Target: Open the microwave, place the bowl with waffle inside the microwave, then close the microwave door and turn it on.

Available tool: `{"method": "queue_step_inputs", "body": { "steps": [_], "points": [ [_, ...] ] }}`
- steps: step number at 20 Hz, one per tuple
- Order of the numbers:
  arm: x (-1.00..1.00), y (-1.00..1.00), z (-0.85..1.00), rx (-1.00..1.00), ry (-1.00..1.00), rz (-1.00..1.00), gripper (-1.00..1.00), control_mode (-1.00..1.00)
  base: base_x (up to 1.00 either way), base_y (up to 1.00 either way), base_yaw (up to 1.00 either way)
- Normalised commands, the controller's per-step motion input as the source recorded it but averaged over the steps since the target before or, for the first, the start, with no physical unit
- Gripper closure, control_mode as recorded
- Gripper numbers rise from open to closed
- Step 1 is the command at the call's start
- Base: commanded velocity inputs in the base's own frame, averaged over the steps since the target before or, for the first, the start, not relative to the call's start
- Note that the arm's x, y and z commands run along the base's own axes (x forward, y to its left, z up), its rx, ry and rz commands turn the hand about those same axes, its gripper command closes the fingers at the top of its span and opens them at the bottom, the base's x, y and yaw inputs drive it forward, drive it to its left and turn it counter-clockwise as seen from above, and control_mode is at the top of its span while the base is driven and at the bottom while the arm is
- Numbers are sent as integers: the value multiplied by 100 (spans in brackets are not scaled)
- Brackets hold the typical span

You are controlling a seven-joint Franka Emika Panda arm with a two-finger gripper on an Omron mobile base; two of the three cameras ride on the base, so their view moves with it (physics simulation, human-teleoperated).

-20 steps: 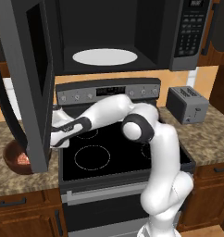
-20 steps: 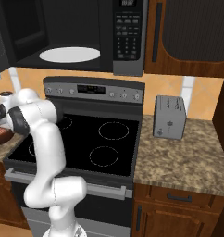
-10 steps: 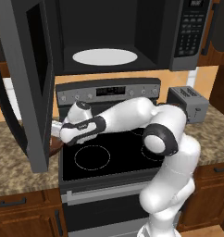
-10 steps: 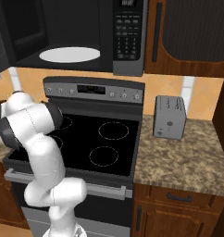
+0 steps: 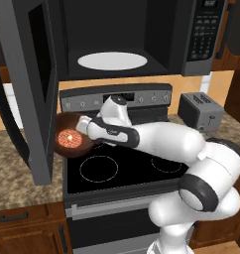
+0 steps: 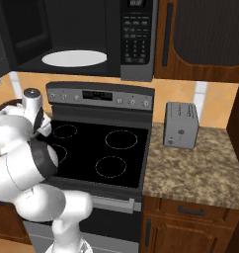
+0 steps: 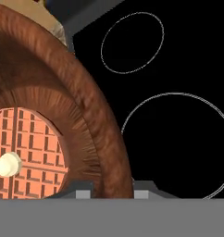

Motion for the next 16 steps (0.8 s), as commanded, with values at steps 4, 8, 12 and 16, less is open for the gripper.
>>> {"method": "queue_step_inputs", "body": {
  "steps": [4,8,12,16],
  "points": [
    [-41,-100,48,-30,14,-13,100,-100,0,0,0],
    [-58,-100,6,-12,3,-19,100,-100,0,0,0],
    [-82,-82,25,7,-6,-13,100,-100,0,0,0],
    [-71,-47,58,19,-13,-11,100,-100,0,0,0]
  ]
}}
